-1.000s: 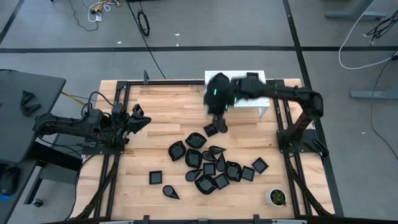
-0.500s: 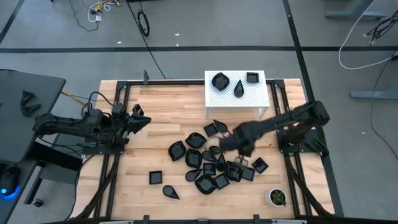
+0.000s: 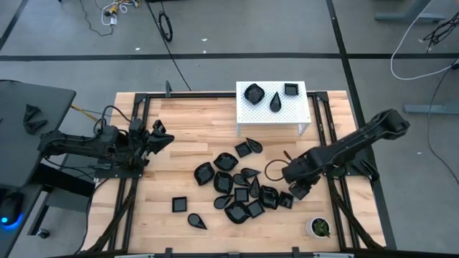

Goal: Pick & Place Mini shaped plates
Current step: Stack the square plate on top of the square plate on the shelf

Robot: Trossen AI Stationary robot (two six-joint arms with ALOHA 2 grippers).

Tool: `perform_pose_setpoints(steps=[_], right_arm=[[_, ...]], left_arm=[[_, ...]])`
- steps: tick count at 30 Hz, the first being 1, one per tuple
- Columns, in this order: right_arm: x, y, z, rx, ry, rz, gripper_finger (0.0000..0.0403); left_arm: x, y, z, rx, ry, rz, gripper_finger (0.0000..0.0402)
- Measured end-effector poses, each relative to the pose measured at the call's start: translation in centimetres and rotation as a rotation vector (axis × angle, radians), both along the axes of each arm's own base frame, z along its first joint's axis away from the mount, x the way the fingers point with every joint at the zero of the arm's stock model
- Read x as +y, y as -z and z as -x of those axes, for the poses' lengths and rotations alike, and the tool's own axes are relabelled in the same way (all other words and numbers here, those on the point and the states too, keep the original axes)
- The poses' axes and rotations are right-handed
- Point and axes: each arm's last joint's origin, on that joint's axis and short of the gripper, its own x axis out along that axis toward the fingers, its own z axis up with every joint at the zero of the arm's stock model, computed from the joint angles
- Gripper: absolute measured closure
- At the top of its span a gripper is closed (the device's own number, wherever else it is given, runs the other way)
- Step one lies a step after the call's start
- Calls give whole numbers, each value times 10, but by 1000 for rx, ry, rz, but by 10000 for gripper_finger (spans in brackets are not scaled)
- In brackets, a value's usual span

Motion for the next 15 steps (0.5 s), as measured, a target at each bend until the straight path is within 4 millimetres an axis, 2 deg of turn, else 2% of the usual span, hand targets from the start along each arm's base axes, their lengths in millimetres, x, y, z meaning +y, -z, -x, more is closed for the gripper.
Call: perform_pose_setpoints(steps=[9,15], right_arm=[[-7,36,16,-58,64,-8,291],[-9,40,16,-91,58,46,316]], left_arm=[[0,0,0,0,0,0,360],[0,0,0,0,1,0,360]])
